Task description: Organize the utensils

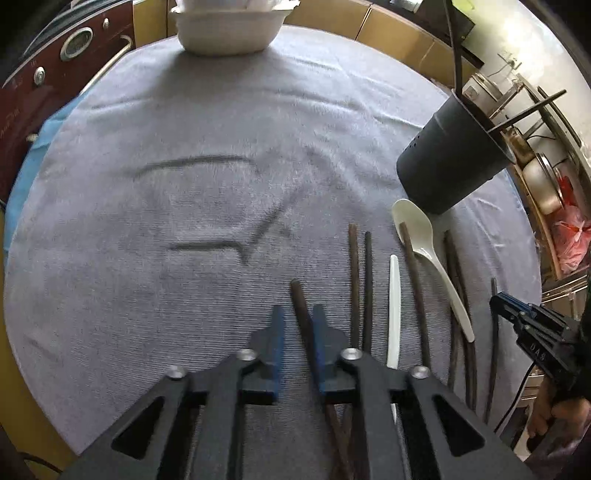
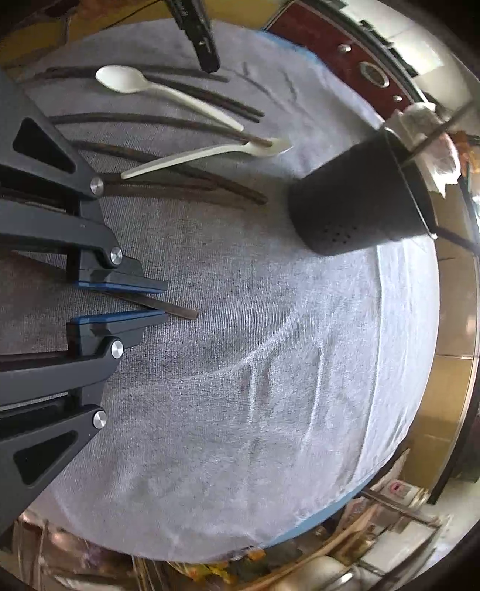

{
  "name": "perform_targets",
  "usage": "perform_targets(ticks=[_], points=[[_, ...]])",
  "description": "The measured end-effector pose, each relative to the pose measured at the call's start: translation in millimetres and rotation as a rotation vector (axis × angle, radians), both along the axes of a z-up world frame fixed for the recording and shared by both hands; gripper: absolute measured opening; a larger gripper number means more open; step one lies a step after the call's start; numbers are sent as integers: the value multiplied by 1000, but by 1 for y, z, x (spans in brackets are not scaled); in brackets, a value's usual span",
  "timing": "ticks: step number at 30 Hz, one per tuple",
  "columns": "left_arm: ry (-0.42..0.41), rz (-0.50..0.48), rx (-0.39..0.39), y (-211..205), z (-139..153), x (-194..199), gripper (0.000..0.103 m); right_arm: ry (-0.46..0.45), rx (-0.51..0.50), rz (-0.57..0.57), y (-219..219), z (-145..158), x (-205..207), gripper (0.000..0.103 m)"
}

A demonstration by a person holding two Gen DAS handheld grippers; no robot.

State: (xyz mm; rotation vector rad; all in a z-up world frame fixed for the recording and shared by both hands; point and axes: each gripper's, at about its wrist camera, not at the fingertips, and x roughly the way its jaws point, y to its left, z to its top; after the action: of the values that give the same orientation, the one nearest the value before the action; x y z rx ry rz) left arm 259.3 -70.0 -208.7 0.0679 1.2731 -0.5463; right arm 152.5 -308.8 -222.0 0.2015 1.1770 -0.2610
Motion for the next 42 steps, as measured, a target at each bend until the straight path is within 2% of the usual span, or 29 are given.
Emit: perform_targets(ticks=[3,8,10,12,15,18,22,32,35,42], points=[[-2,-3,29,-10,0,-1,29,2,-4,12,2,1,0,10],[-25,1,114,-28,-2,-2,29,-25,24,-14,-2,1,-2,9],[-42,0,128,-30,-3,-2,25,-41,52,-21,-3,3,-5,9],[-51,14,139,-29,-3,-1,6,-73,78,-25,-6,10,-12,9],[-14,39,64,-15,-4,2,5,-141,132,-16,-11,27,-22,9],[-49,65,36,-6,4,-3,5,-190,193,-12,-16,40,-30,9],[-142,53,-26,0,41,-25,5,-285,255,-6,-20,63,-47,8],[-408,-11,-181,2,154,-81,5,-510,217,58,12,129,-68,8],[-468,-20,-217,3,176,-96,5,-568,218,64,17,145,-75,8],[-555,-15,-250,1,208,-111,5,-696,204,56,22,179,-91,7]])
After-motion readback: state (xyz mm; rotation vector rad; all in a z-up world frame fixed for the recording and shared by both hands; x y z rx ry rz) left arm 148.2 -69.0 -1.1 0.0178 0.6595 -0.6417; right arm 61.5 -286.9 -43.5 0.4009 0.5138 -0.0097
